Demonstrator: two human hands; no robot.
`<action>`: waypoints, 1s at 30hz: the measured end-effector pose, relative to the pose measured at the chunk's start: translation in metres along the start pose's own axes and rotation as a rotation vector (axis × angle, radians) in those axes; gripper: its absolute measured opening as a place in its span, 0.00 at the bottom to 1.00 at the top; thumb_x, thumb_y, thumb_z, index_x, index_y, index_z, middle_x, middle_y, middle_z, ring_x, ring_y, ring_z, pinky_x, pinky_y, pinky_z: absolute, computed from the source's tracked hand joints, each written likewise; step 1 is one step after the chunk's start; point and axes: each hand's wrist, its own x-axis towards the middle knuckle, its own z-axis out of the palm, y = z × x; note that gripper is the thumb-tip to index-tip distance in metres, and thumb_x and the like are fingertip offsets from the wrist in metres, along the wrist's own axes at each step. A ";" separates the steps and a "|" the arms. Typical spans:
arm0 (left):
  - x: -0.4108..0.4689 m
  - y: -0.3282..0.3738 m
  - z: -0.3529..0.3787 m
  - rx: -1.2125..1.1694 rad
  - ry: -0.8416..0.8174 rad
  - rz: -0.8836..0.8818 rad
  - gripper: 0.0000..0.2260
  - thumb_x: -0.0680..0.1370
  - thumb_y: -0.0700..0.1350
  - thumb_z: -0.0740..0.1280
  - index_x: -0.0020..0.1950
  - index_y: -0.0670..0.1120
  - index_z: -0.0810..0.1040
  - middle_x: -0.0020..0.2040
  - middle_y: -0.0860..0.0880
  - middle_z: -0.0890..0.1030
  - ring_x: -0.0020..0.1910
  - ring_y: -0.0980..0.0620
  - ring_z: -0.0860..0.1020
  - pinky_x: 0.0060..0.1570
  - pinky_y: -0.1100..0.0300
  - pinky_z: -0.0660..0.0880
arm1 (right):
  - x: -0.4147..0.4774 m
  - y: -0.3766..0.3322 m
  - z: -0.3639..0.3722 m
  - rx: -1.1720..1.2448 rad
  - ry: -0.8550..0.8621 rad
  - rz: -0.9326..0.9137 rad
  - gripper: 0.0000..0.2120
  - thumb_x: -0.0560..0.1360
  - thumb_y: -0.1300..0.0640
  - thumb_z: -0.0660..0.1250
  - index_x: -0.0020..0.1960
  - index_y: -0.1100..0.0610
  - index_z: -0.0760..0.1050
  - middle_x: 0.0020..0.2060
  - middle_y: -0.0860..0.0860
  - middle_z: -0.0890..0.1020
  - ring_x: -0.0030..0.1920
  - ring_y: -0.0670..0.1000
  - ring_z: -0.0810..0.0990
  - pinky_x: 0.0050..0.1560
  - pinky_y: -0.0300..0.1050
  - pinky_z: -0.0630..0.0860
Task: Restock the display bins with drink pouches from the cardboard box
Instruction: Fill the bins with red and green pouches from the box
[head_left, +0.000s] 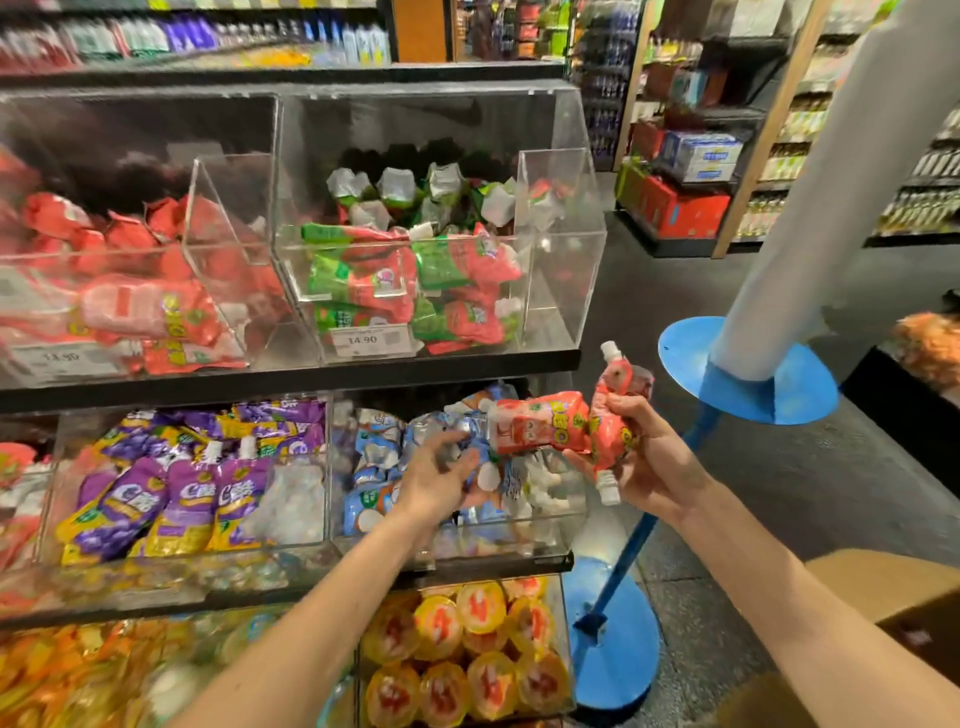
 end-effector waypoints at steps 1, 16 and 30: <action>-0.002 -0.001 0.002 0.199 -0.003 0.045 0.09 0.81 0.48 0.68 0.59 0.48 0.77 0.47 0.46 0.81 0.39 0.48 0.83 0.42 0.50 0.82 | 0.001 0.000 0.001 -0.006 -0.015 0.002 0.29 0.61 0.54 0.81 0.59 0.60 0.77 0.55 0.63 0.83 0.52 0.60 0.84 0.50 0.51 0.81; -0.012 0.059 -0.053 -0.049 -0.217 0.072 0.13 0.83 0.44 0.62 0.68 0.47 0.75 0.53 0.49 0.81 0.50 0.49 0.80 0.53 0.51 0.78 | -0.006 0.030 0.042 -0.033 0.033 0.033 0.24 0.67 0.58 0.76 0.61 0.60 0.74 0.57 0.62 0.82 0.49 0.58 0.84 0.37 0.45 0.83; -0.090 0.098 -0.206 0.077 -0.269 0.258 0.17 0.71 0.30 0.73 0.54 0.47 0.81 0.43 0.44 0.83 0.38 0.53 0.81 0.35 0.62 0.78 | -0.016 0.064 0.186 -0.517 -0.184 -0.184 0.18 0.66 0.66 0.74 0.53 0.54 0.77 0.38 0.56 0.82 0.36 0.55 0.81 0.35 0.48 0.79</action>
